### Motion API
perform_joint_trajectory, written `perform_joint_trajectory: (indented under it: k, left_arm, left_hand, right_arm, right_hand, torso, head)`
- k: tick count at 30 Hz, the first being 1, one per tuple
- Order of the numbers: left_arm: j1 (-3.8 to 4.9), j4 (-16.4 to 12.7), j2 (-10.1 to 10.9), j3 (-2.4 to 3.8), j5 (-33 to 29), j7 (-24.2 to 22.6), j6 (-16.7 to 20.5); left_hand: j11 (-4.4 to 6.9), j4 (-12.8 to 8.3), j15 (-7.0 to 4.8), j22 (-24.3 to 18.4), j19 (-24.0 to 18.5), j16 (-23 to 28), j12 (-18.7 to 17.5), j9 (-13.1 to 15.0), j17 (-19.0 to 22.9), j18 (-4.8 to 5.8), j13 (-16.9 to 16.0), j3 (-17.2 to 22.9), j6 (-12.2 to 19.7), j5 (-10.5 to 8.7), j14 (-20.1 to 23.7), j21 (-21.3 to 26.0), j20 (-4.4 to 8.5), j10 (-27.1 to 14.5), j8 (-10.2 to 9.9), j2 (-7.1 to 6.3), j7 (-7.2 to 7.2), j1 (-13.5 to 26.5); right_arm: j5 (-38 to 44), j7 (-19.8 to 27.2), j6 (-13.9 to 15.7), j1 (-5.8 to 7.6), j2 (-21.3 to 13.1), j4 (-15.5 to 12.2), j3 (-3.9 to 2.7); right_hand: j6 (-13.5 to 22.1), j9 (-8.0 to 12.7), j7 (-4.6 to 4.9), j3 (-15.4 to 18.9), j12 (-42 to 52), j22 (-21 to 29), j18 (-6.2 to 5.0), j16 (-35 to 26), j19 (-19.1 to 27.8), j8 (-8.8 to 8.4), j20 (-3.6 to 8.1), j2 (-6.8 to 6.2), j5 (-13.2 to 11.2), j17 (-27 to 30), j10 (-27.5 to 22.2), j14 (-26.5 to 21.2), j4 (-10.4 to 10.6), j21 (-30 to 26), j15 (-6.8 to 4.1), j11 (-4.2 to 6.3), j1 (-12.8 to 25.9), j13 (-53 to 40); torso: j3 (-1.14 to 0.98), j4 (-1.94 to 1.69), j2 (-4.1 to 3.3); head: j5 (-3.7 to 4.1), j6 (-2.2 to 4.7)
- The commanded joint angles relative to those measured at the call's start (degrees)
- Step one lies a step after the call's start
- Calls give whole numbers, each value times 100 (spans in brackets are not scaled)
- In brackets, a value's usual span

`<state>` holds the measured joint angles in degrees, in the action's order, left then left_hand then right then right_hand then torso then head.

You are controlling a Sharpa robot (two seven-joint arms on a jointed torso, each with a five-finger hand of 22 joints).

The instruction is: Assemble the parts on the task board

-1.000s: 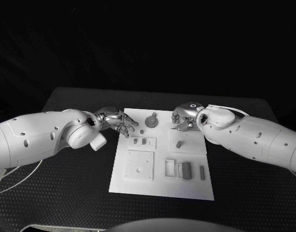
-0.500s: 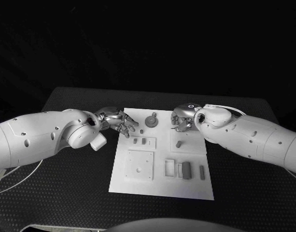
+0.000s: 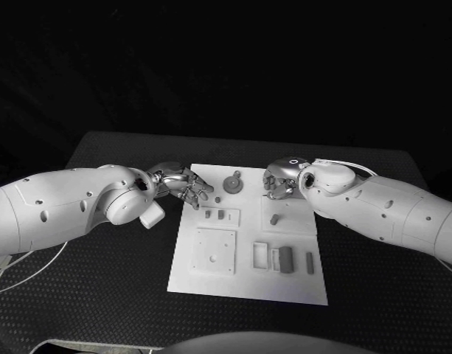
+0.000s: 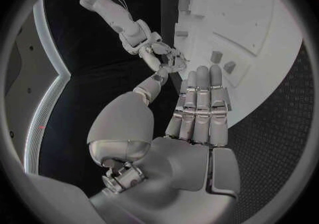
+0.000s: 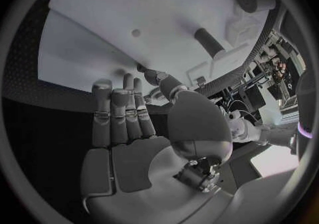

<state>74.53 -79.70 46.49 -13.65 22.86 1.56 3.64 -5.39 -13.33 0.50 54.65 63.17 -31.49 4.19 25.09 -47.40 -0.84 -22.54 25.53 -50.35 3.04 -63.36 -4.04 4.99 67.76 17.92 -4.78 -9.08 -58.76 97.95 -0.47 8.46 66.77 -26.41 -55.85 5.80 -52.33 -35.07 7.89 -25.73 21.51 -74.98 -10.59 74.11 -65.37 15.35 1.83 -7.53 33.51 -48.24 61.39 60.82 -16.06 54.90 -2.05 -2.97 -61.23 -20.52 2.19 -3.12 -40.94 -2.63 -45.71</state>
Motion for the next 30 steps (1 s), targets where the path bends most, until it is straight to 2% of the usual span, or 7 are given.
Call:
perform_joint_trajectory:
  k: [1, 2, 4, 9, 21, 26, 30]
  left_arm:
    - [4, -6, -12, 5, 17, -60, -83]
    - [4, -5, -12, 5, 17, -59, -80]
    - [4, -5, -13, 5, 19, -59, -82]
    - [4, -22, -1, 5, 22, -57, -77]
    - [4, -19, -4, 5, 34, -55, -78]
    - [4, -23, -9, 5, 35, -57, -72]
    - [4, -20, -11, 5, 36, -55, -72]
  left_hand:
    - [-33, -25, -4, 6, 1, 32, -12, -9, -10, 50, 6, 16, -10, -19, -36, -16, 15, -5, 19, -26, 1, -33]
    - [-33, -26, -4, 6, 2, 33, -12, -9, -10, 50, 6, 16, -11, -19, -36, -16, 15, -5, 20, -26, 1, -33]
    - [-33, -27, -4, 6, 2, 33, -12, -9, -10, 50, 6, 16, -11, -19, -36, -16, 15, -5, 20, -27, 2, -34]
    - [-33, -34, -4, 7, 1, 34, -11, -8, -12, 50, 5, 14, -11, -20, -37, -15, 15, -4, 20, -34, 3, -38]
    - [-32, -43, -4, 8, 2, 36, -11, -8, -14, 50, 5, 13, -12, -21, -38, -15, 15, -4, 21, -39, 4, -44]
    - [-32, -45, -3, 8, 2, 37, -11, -7, -15, 50, 5, 12, -12, -21, -38, -16, 14, -3, 22, -40, 4, -45]
    - [-33, -46, -3, 8, 3, 37, -10, -7, -16, 50, 5, 11, -12, -21, -38, -16, 14, -3, 22, -39, 4, -45]
  right_arm:
    - [160, -56, -75, -25, 10, 39, 17]
    - [154, -69, -80, -25, 12, 48, 18]
    - [154, -80, -85, -25, 10, 47, 21]
    - [196, -128, -20, -25, -21, 28, 21]
    - [307, -108, -58, -25, -13, 79, 24]
    - [148, -113, 178, -27, -2, 35, 36]
    - [-248, -302, 212, -27, -33, -46, 36]
  right_hand:
    - [45, -14, 53, 263, -40, -101, -441, 23, 35, 22, 23, 72, 5, 11, 208, -10, -71, -17, 19, -110, 97, -20]
    - [46, -19, 52, 425, -51, -99, -441, 23, 55, 25, 33, 96, 18, 14, 213, -19, -54, -21, 9, -113, 80, -32]
    - [51, -16, 56, 521, -63, -95, -441, 22, 63, 21, 29, 45, 24, 18, 215, -22, -39, -28, 6, -123, 111, -38]
    - [55, -12, 58, 561, -73, -89, -441, 19, 67, 16, 24, 4, 32, 22, 215, -25, -23, -37, 7, -124, 148, -40]
    - [0, -15, 41, 585, -84, -88, -441, 16, 43, 36, 50, 181, 39, 40, 280, 0, -61, -40, -9, -106, -76, -67]
    - [-22, -17, 42, 626, -80, -92, -441, 23, 36, 46, 46, 232, 38, 42, 311, 14, -49, -34, -14, -102, -83, -78]
    - [-53, -16, 67, 671, -76, -90, -441, 23, 22, 55, 39, 287, 43, 48, 347, 28, -22, -32, -20, -95, -15, -91]
  torso:
    - [-1, 2, 0]
    - [-1, 3, 1]
    - [-2, 4, 1]
    - [-5, 6, -6]
    - [-4, 4, -2]
    - [-5, 3, 0]
    - [-3, -1, -5]
  head:
    - [-3, -7]
    - [-1, -9]
    - [1, -10]
    - [0, -9]
    - [4, -29]
    - [4, -25]
    - [1, -26]
